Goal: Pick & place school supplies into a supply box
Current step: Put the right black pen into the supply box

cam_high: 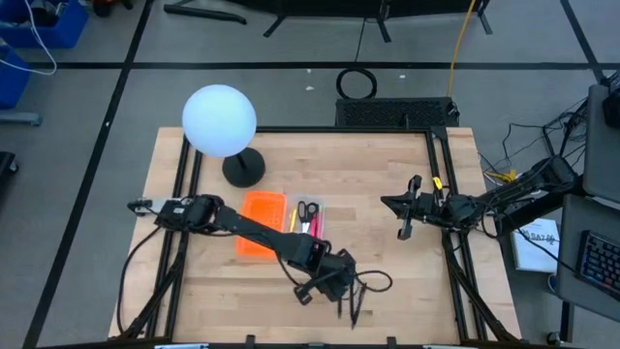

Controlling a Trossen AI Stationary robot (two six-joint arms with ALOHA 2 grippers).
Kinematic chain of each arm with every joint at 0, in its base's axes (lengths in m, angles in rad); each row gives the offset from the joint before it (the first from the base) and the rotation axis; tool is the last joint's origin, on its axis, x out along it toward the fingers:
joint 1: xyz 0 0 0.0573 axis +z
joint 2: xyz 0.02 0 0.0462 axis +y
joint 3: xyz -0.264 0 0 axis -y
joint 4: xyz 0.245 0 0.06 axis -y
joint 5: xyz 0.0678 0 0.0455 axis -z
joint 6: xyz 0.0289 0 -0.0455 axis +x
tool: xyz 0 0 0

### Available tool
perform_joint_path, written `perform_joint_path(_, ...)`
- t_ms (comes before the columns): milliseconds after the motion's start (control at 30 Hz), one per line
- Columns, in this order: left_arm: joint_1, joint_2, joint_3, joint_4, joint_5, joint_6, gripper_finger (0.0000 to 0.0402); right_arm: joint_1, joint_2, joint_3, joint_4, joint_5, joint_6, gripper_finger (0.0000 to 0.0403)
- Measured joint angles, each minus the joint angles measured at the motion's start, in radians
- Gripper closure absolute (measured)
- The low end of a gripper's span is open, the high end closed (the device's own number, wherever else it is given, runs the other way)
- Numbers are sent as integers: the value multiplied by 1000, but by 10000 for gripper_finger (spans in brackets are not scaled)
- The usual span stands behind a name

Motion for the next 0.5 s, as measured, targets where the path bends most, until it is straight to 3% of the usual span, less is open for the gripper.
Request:
perform_joint_path(133,-3,-78,-15,-108,36,1,399,0,1,0,0,0,0,403)
perform_joint_path(233,-11,-198,-117,-85,17,-10,399,0,-1,0,2,0,0,403)
perform_joint_path(367,-15,-447,-389,71,-61,-91,400,0,0,0,8,0,4,403)
perform_joint_path(500,-27,-770,-765,356,-167,-221,400,0,1,0,15,0,34,403)
